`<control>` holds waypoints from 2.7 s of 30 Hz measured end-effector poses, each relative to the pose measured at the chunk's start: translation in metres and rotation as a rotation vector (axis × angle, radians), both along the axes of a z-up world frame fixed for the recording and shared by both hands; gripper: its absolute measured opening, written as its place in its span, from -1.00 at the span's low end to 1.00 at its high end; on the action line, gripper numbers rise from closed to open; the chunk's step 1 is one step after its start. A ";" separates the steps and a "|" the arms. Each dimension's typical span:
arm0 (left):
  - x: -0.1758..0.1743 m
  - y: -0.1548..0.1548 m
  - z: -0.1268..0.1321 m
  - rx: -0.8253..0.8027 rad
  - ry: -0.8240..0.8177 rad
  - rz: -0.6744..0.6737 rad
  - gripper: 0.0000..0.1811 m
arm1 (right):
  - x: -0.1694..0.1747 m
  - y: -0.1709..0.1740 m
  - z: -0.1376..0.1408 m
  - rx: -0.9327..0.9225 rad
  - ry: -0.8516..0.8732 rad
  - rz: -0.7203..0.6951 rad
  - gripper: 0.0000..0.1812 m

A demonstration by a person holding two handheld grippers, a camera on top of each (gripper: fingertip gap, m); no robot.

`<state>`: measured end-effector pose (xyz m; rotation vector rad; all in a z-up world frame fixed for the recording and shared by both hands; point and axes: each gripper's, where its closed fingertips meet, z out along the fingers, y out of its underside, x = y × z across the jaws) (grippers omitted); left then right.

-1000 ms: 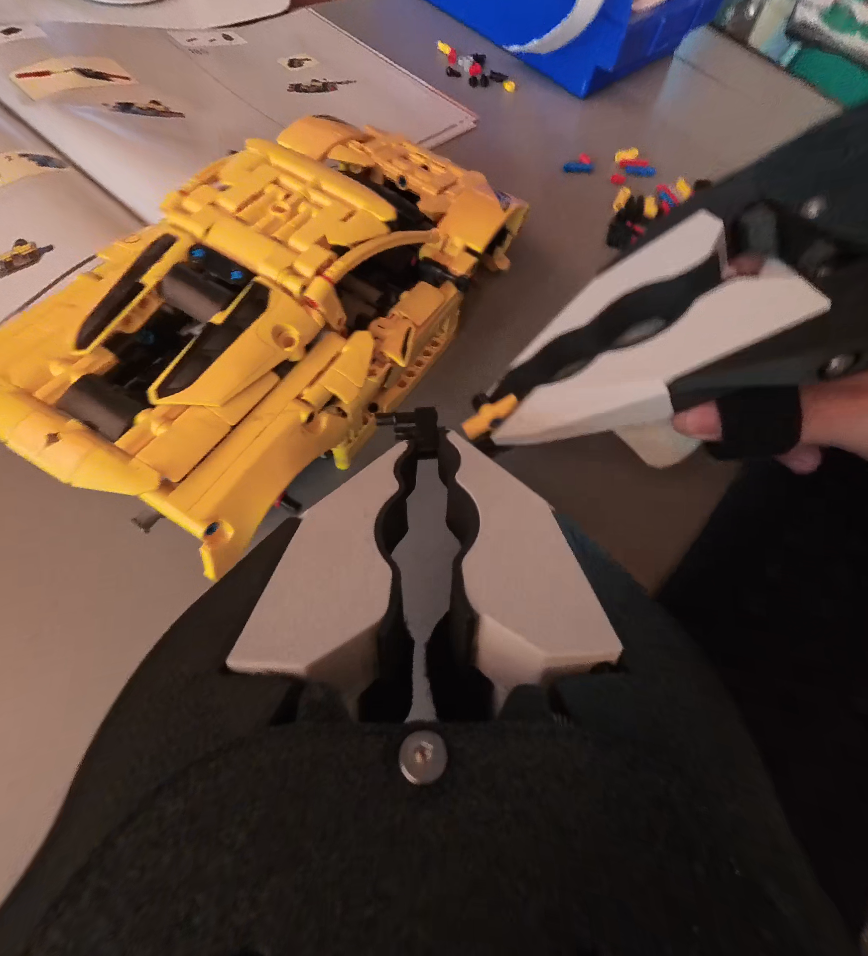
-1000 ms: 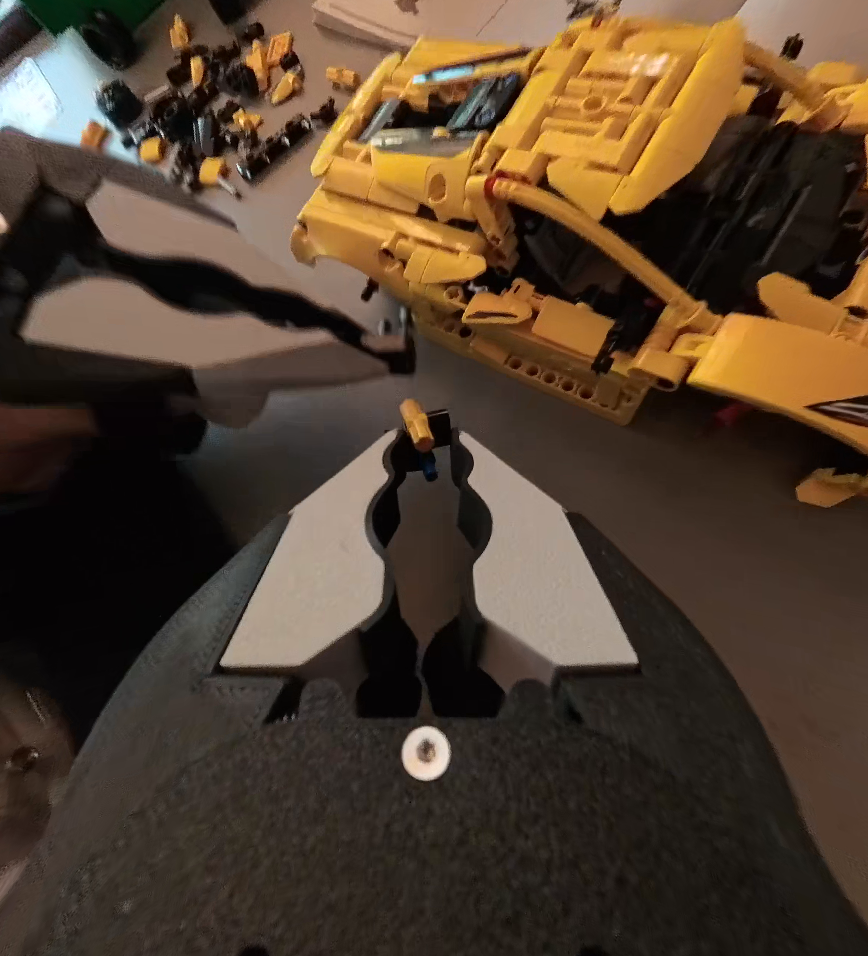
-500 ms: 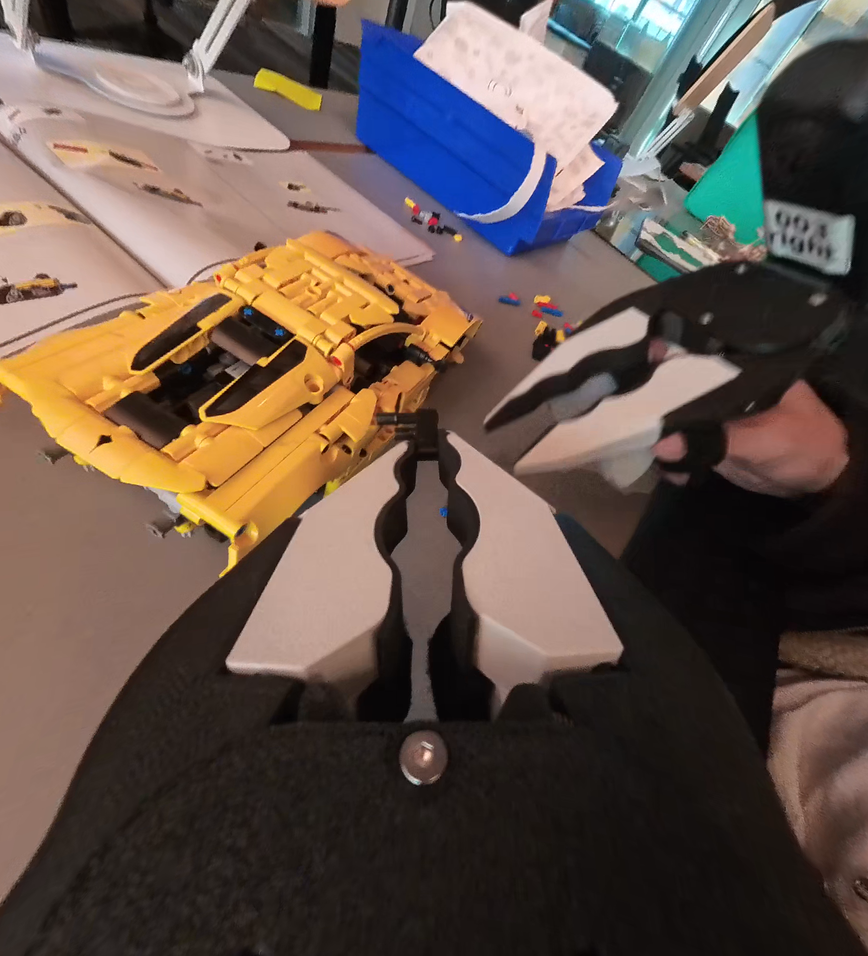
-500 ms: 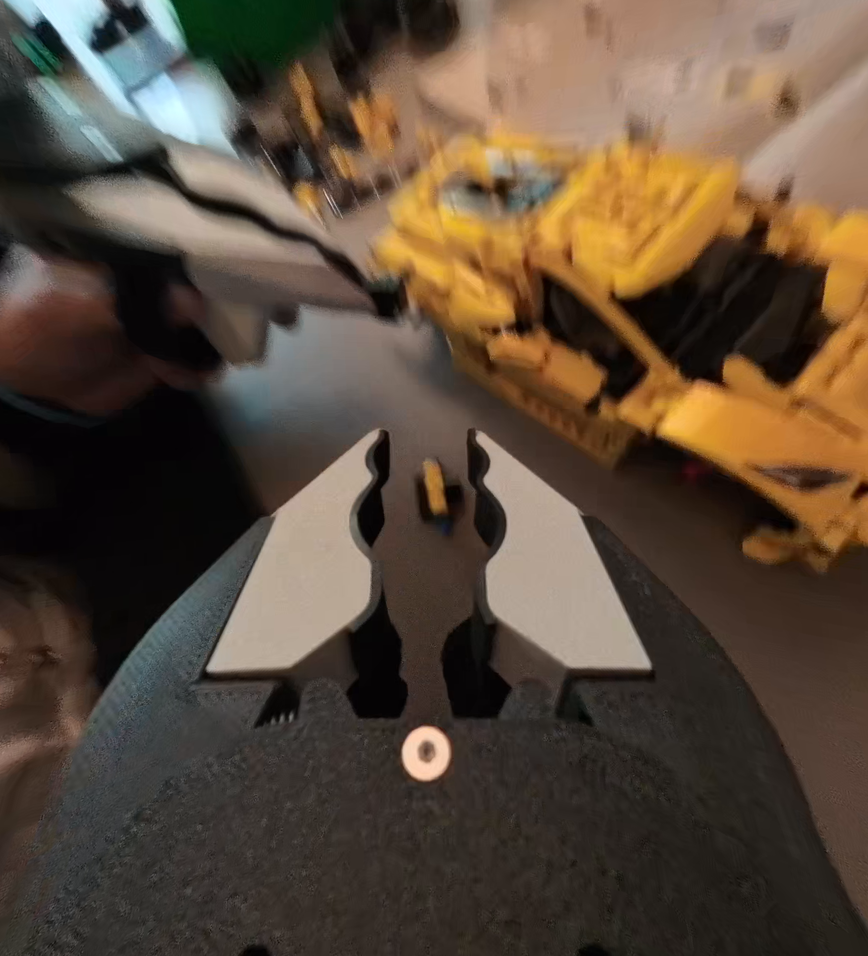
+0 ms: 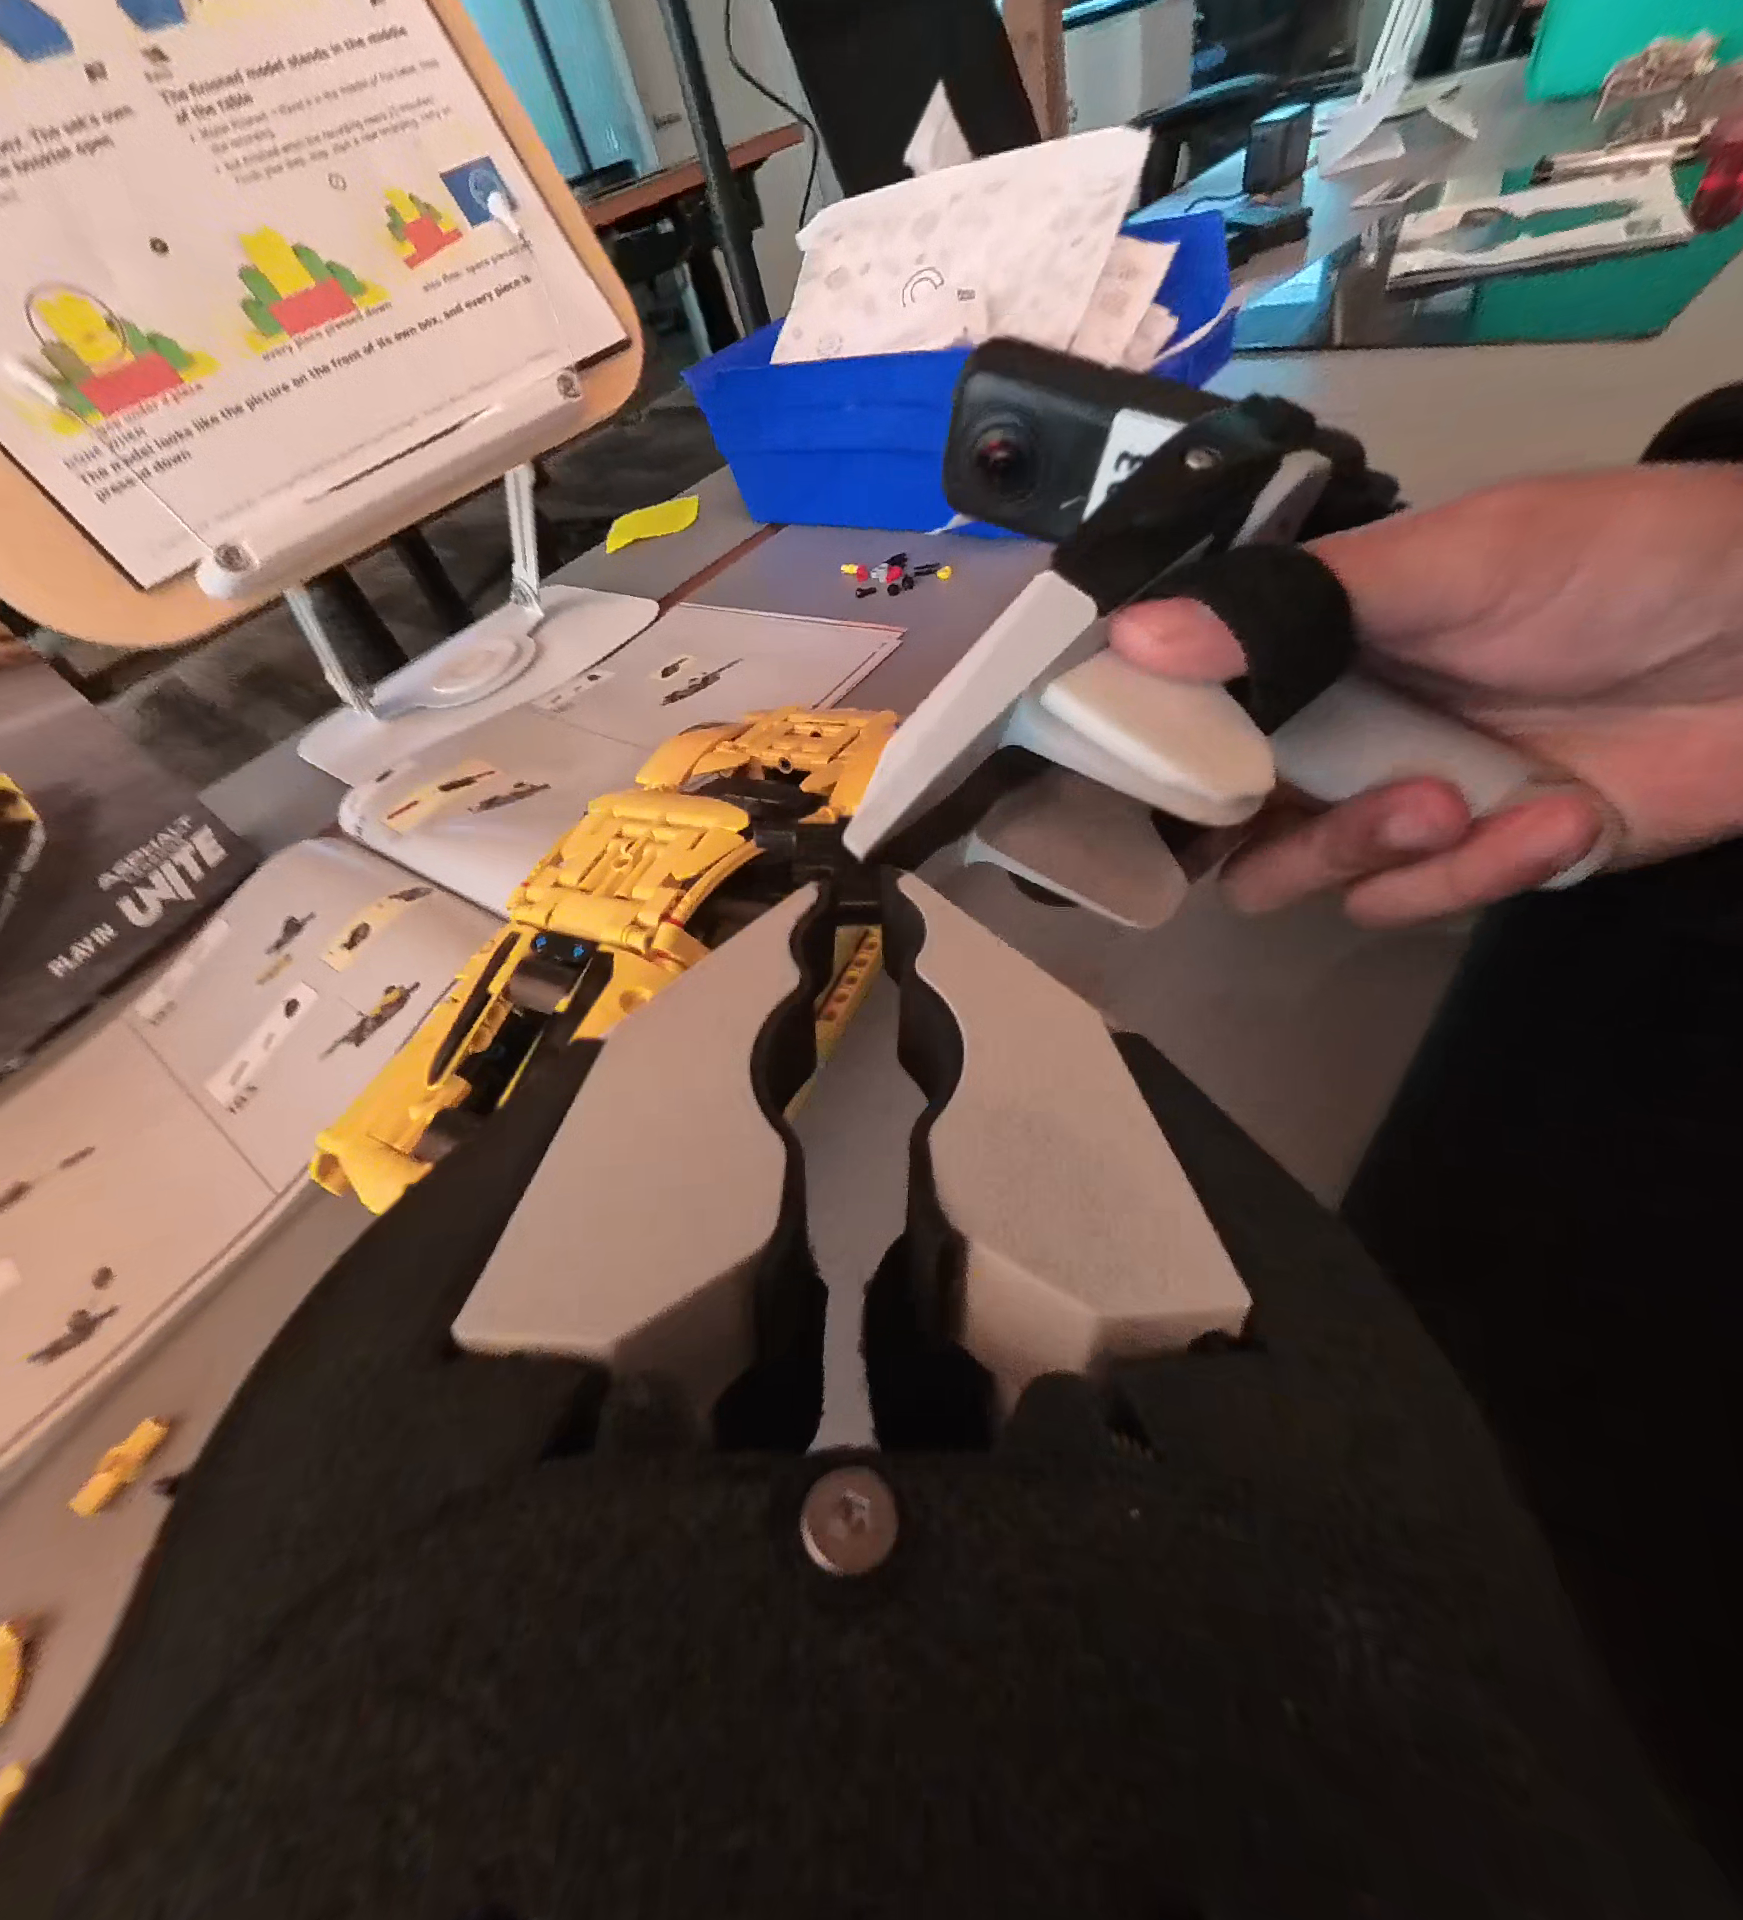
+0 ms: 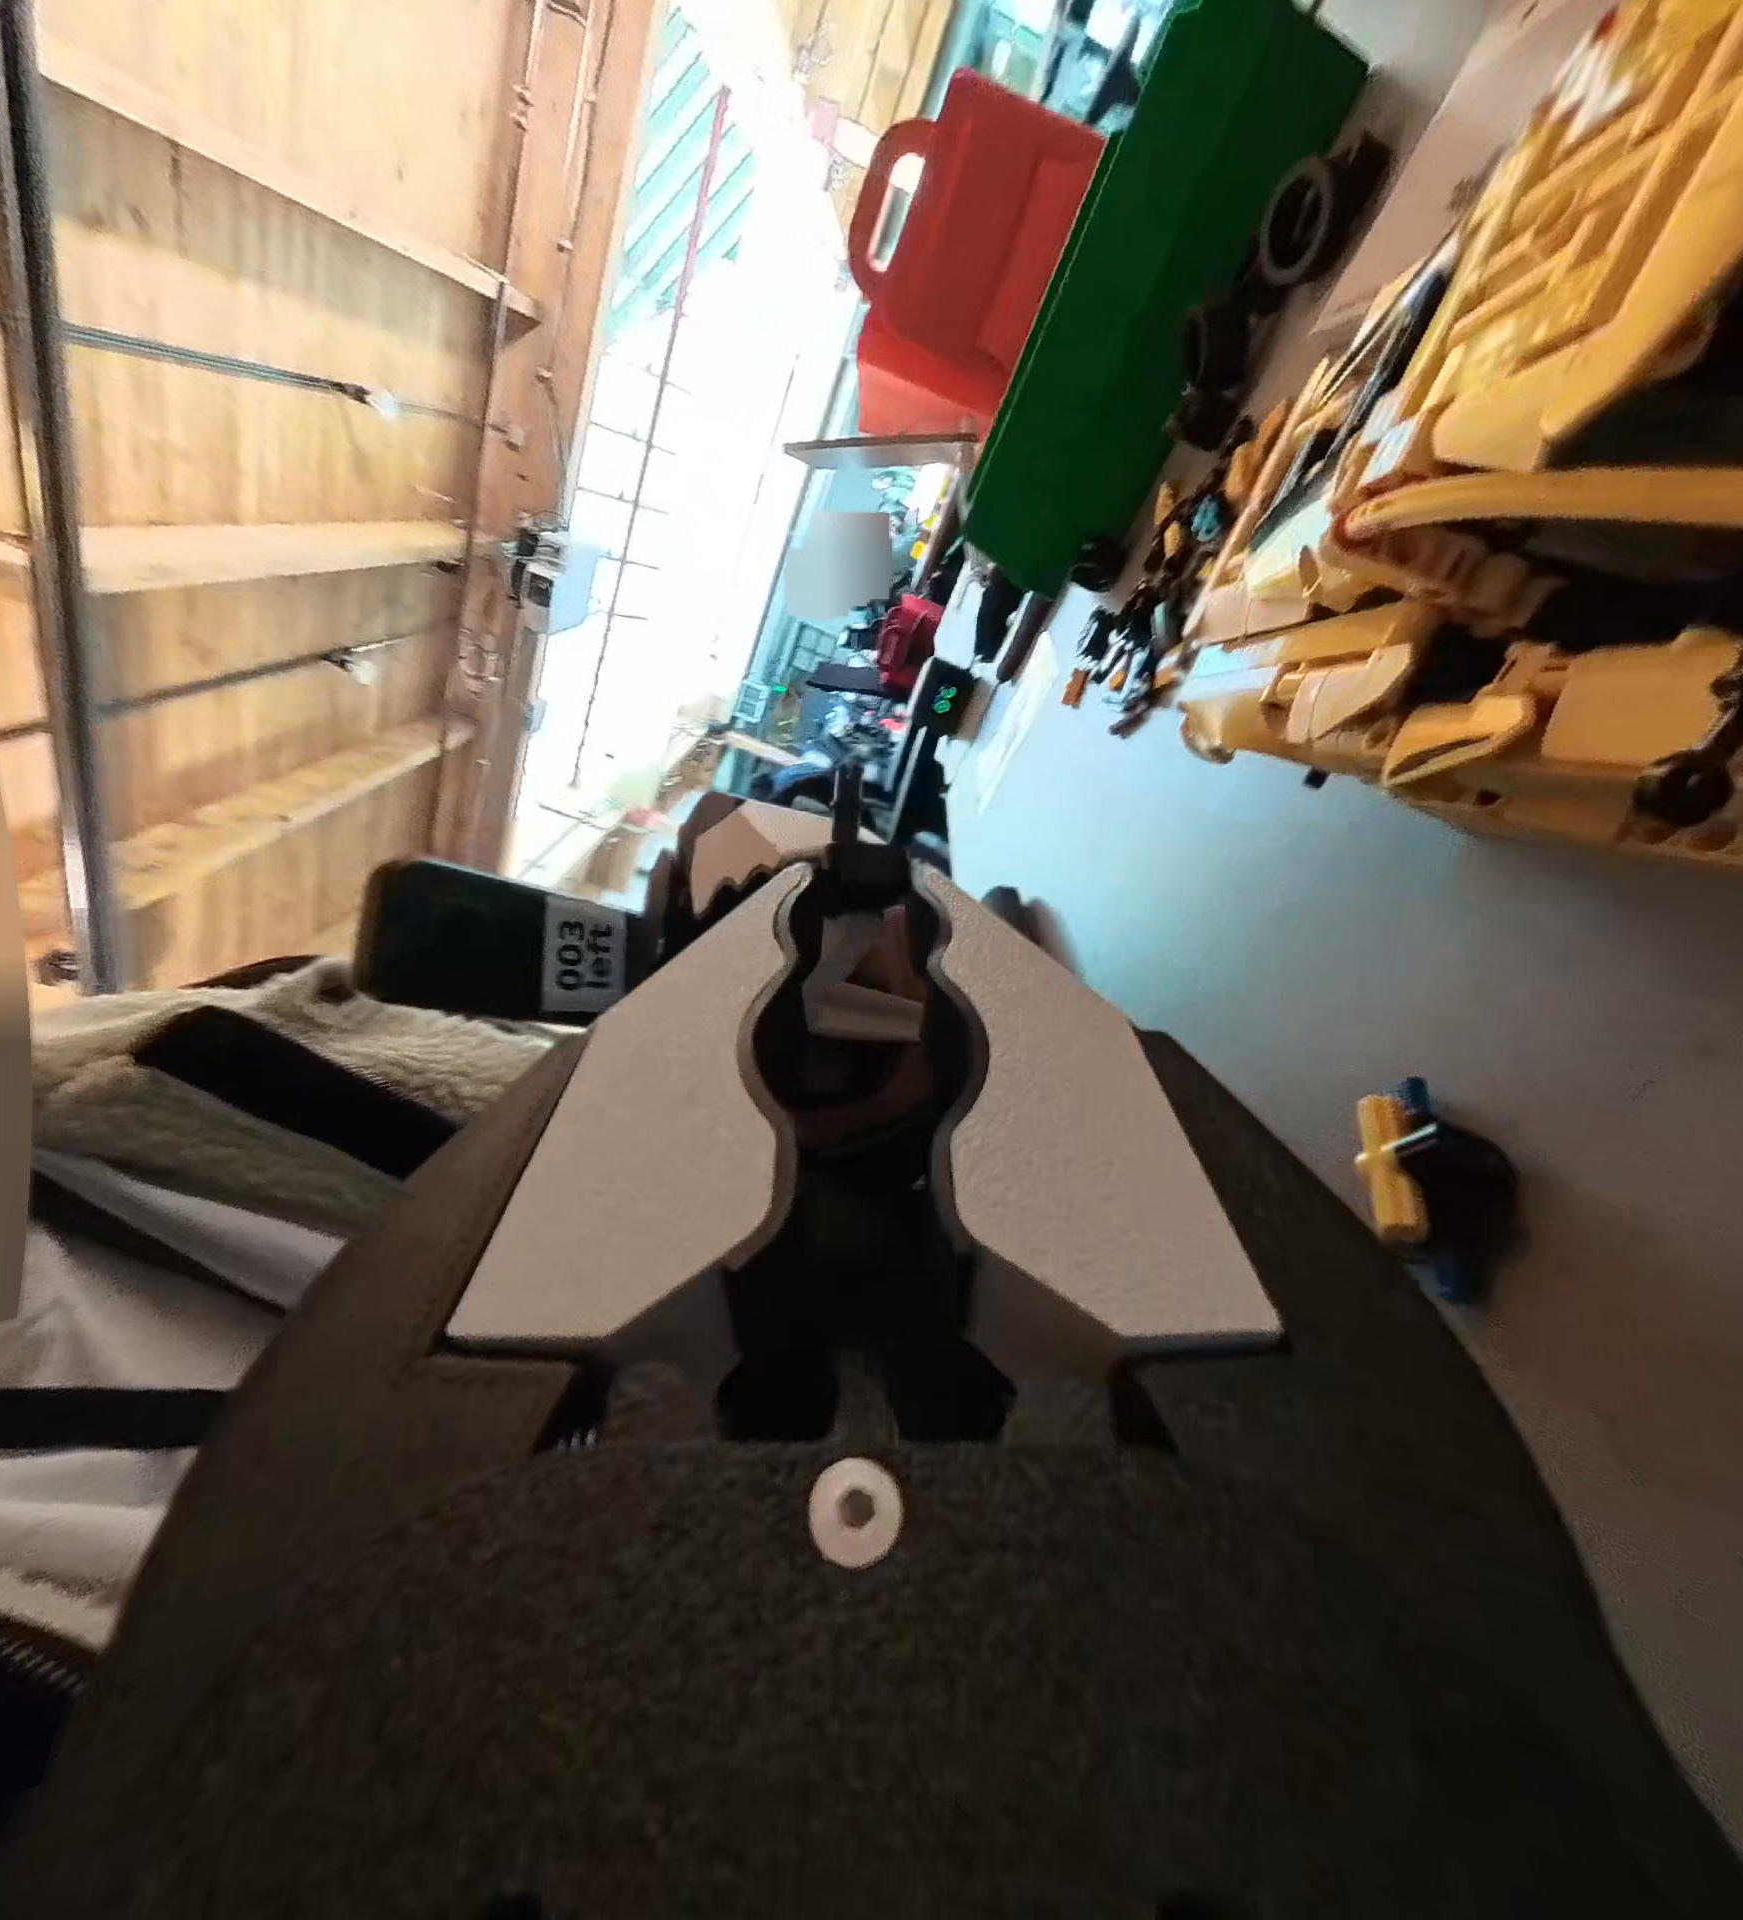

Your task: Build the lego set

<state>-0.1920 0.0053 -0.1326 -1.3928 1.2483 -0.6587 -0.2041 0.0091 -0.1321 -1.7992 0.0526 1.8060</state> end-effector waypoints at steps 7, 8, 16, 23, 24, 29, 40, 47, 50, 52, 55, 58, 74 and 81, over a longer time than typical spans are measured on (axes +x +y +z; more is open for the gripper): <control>-0.019 -0.009 0.004 -0.090 -0.117 -0.154 -0.51 | 0.005 -0.026 0.003 -0.039 0.041 0.314 -0.84; -0.018 -0.016 0.004 -0.138 -0.100 -0.237 -0.51 | 0.003 -0.031 0.004 -0.053 0.049 0.375 -0.84; -0.013 -0.042 0.014 -0.285 -0.053 -0.554 -0.51 | -0.012 -0.047 0.003 -0.085 0.059 0.634 -0.84; -0.009 -0.049 -0.006 -0.211 0.019 -0.573 -0.69 | -0.014 -0.049 -0.009 -0.098 -0.032 0.658 -0.84; -0.009 -0.048 -0.006 -0.197 0.020 -0.568 -0.70 | -0.013 -0.049 -0.010 -0.098 -0.040 0.657 -0.84; -0.006 -0.031 -0.007 -0.161 -0.005 -0.487 -0.70 | -0.006 -0.030 -0.013 -0.059 -0.085 0.542 -0.84; -0.003 -0.034 -0.003 -0.107 -0.103 -0.475 -0.70 | -0.015 -0.032 -0.005 -0.065 0.067 0.510 -0.84; -0.012 -0.055 -0.020 -0.074 0.062 -0.596 -0.73 | -0.020 -0.057 -0.022 -0.085 -0.123 0.719 -0.84; -0.012 -0.055 -0.019 -0.061 0.066 -0.606 -0.73 | -0.020 -0.057 -0.021 -0.094 -0.132 0.743 -0.84; -0.012 -0.054 -0.017 -0.070 0.056 -0.603 -0.73 | -0.020 -0.056 -0.020 -0.099 -0.117 0.744 -0.84; -0.010 -0.045 -0.015 -0.075 0.038 -0.555 -0.74 | -0.018 -0.048 -0.016 -0.076 -0.067 0.688 -0.83; -0.014 -0.024 -0.021 -0.141 0.044 -0.475 -0.74 | 0.003 -0.035 -0.024 0.009 -0.168 0.586 -0.74; -0.021 0.001 -0.053 -0.451 0.053 -0.400 -0.74 | 0.026 -0.003 -0.112 0.491 -1.177 0.200 -0.82; -0.022 0.000 -0.055 -0.473 0.058 -0.412 -0.74 | 0.020 0.001 -0.113 0.510 -1.164 0.241 -0.82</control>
